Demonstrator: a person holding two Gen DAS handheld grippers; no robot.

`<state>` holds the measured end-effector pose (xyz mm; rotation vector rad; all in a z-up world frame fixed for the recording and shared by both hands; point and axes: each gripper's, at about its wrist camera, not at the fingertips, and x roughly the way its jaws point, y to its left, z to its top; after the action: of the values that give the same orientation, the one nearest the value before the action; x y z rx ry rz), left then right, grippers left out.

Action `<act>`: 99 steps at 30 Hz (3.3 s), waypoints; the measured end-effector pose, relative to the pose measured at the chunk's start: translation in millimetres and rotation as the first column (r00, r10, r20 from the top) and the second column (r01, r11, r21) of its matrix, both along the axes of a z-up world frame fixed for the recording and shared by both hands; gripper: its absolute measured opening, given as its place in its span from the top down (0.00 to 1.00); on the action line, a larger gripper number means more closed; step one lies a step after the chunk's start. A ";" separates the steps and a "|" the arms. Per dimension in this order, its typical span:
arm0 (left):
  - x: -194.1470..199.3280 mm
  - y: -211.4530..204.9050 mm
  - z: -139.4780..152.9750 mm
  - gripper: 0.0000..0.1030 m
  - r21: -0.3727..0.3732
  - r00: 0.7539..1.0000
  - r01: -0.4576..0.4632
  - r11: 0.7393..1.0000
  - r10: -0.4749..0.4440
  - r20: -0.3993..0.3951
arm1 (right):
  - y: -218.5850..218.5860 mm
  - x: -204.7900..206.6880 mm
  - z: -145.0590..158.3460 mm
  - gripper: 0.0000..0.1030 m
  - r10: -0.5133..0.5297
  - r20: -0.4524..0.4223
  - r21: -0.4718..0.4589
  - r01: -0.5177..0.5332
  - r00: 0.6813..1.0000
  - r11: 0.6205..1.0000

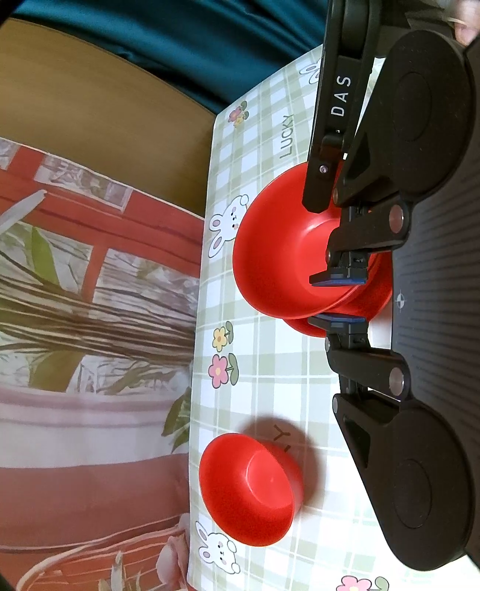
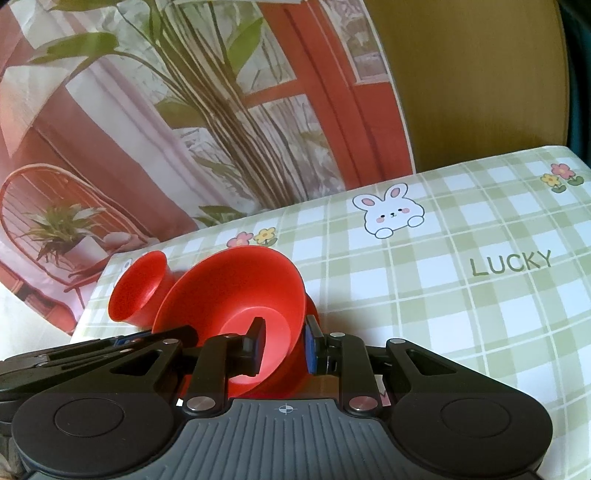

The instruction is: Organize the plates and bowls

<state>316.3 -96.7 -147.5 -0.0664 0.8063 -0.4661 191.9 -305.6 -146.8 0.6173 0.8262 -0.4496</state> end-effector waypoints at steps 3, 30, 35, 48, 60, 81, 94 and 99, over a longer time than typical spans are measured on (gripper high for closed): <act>1.9 -0.8 -2.1 0.86 0.003 1.000 0.001 1.000 -0.001 -0.005 | -1.2 0.6 -2.7 0.79 0.001 -0.003 0.001 -0.001 1.000 1.000; 4.5 6.9 -6.0 0.55 0.073 0.999 -0.045 0.996 0.044 0.018 | 0.5 1.0 -2.4 0.74 -0.004 -0.011 -0.013 0.004 1.000 1.000; 0.6 14.1 1.6 0.54 0.076 0.998 -0.052 0.996 0.049 0.033 | 5.6 -3.2 7.7 0.74 -0.002 -0.002 -0.048 0.002 1.000 0.999; -9.9 66.7 29.2 0.53 0.054 0.991 -0.106 0.993 0.101 0.085 | 30.2 -4.9 38.2 0.72 0.035 0.039 -0.093 -0.032 0.999 0.995; -9.2 141.5 50.9 0.53 0.053 0.974 -0.188 0.981 0.179 0.137 | 63.9 21.5 52.1 0.72 0.093 0.049 -0.104 -0.087 0.994 0.991; 6.6 248.9 61.1 0.52 0.049 0.929 -0.324 0.945 0.309 0.202 | 105.9 135.8 61.2 0.72 0.246 0.033 -0.154 -0.238 0.969 0.959; 54.4 199.7 17.2 0.45 0.003 0.963 -0.230 0.973 0.228 0.143 | 93.5 185.8 6.0 0.72 0.271 -0.094 -0.155 -0.282 0.958 0.947; 72.9 182.7 -3.8 0.45 0.019 0.973 -0.205 0.979 0.201 0.108 | 87.5 195.4 -10.0 0.72 0.271 -0.122 -0.148 -0.288 0.955 0.946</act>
<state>389.2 86.0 -151.4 -0.0944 0.6938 -0.2614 387.2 -218.1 -156.8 0.3186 0.9466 -0.2867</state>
